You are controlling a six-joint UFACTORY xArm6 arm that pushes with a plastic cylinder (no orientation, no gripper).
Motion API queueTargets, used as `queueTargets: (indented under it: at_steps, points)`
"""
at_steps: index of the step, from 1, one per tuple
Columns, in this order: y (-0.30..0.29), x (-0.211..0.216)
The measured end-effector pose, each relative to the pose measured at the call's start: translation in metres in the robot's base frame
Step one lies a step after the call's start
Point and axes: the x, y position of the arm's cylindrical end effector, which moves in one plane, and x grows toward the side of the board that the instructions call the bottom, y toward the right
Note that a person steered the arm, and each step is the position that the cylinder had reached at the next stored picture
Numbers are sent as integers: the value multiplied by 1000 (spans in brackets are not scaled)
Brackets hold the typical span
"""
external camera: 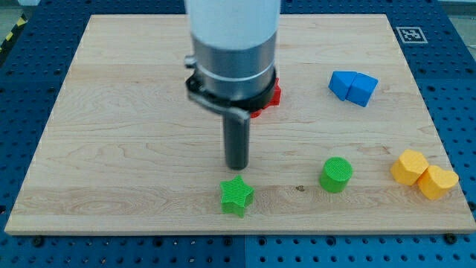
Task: Move the green circle into the green star
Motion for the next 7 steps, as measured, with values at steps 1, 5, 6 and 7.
queueTargets:
  at_steps: [1,5,6,7]
  points:
    - [17,-14]
    - [130,1]
    - [122,23]
    - [112,27]
